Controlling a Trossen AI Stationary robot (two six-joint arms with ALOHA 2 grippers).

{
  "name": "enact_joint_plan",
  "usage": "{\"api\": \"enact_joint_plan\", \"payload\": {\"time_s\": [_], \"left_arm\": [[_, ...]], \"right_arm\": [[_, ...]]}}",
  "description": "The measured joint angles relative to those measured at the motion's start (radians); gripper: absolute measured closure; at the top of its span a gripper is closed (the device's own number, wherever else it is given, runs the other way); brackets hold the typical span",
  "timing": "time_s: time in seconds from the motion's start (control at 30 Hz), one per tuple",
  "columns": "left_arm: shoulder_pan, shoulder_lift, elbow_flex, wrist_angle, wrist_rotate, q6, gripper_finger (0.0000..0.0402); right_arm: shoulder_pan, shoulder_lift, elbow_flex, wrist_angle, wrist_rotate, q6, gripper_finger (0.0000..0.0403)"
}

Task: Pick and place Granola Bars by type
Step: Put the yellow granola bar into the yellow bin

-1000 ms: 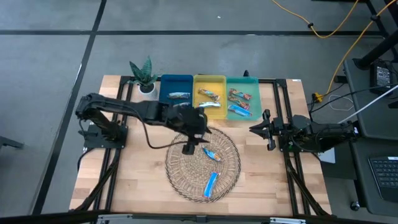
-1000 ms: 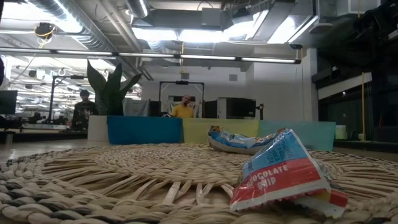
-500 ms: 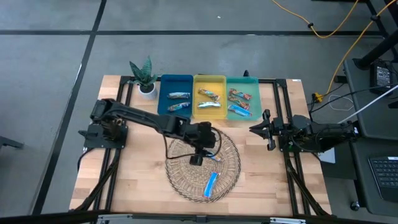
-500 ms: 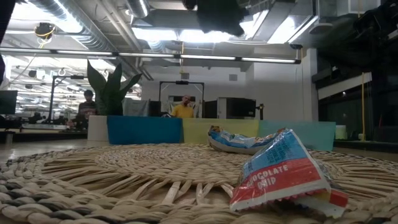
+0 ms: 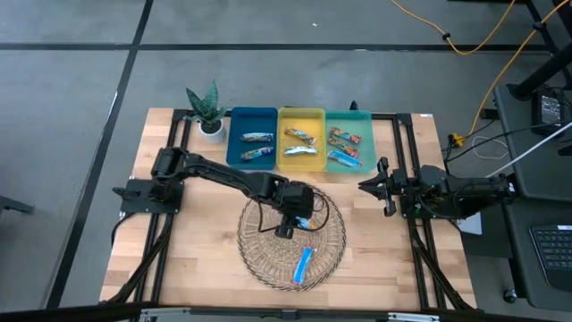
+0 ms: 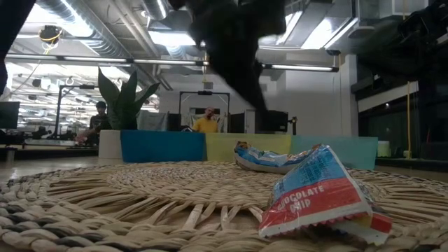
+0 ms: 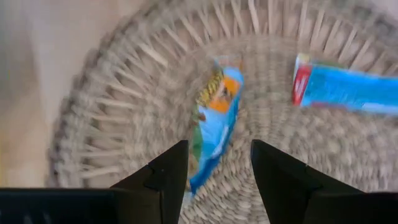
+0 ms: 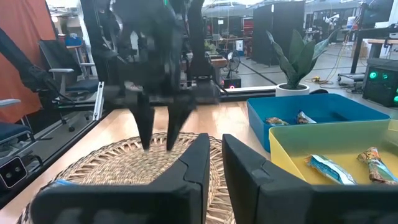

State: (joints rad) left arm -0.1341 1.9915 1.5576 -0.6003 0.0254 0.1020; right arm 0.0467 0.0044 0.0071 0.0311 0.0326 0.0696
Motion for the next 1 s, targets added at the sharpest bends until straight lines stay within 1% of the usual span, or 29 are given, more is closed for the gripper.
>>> {"api": "enact_joint_plan", "payload": {"time_s": [0.5, 0.87, 1.0], "left_arm": [[0.005, 0.132, 0.004, 0.015, -0.004, 0.015, 0.0233], [0.027, 0.156, -0.002, 0.008, 0.001, -0.014, 0.0234], [0.036, 0.156, -0.002, 0.012, 0.002, -0.014, 0.0246]], "right_arm": [[0.0, 0.0, 0.0, 0.0, 0.0, 0.0, 0.0354], [0.0, 0.0, 0.0, 0.0, 0.0, 0.0, 0.0354], [0.0, 0.0, 0.0, 0.001, 0.0, 0.0, 0.0354]]}}
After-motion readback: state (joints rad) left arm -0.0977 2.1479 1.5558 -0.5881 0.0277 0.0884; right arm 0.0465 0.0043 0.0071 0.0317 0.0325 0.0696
